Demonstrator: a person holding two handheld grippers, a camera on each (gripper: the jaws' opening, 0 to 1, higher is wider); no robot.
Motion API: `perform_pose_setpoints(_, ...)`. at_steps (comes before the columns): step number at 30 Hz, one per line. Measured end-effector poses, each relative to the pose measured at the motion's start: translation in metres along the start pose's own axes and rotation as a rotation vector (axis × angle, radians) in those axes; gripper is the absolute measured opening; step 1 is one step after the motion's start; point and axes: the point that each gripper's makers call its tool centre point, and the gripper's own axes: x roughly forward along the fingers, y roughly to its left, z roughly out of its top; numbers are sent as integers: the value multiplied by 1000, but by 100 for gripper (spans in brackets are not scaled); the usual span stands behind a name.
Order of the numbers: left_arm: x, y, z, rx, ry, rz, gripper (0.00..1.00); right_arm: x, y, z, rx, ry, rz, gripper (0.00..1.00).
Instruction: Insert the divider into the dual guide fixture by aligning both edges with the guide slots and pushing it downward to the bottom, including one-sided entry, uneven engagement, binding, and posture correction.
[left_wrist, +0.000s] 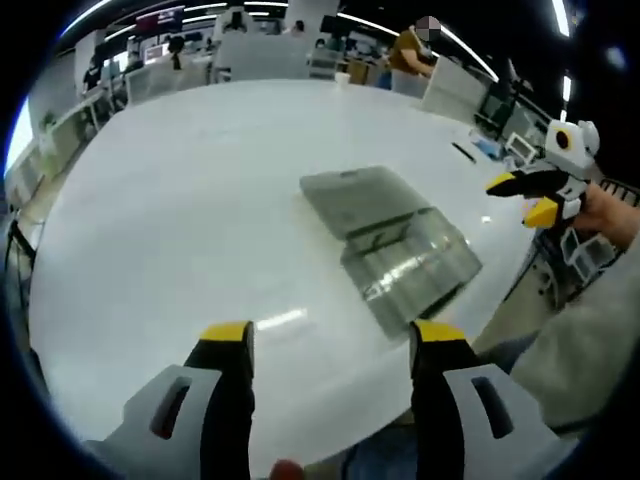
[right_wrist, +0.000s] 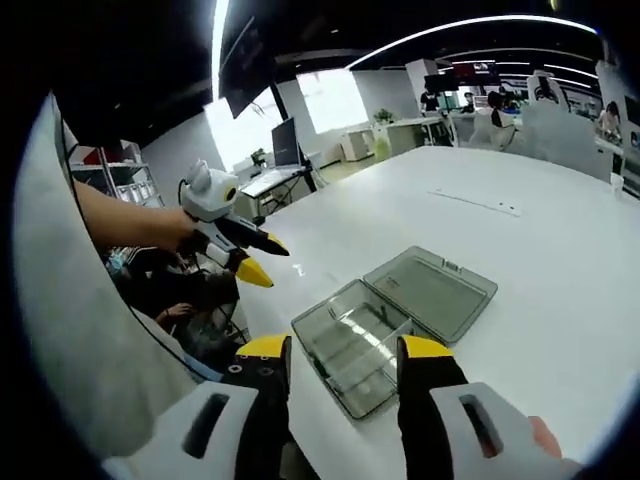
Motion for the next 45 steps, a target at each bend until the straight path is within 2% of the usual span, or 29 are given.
perform_pose_setpoints(5,3,5,-4,-23,20,19,62,-2,9,4,-12,-18,10,40)
perform_pose_setpoints(13,12,6,-10,-15,74,30,61,-5,19,9,-54,-24,22,42)
perform_pose_setpoints(26,27,11,-22,-24,157,53,58,-12,23,4,-103,7,35,42)
perform_pose_setpoints(45,42,18,-26,-64,201,88,55,-6,23,3,-134,37,44,43)
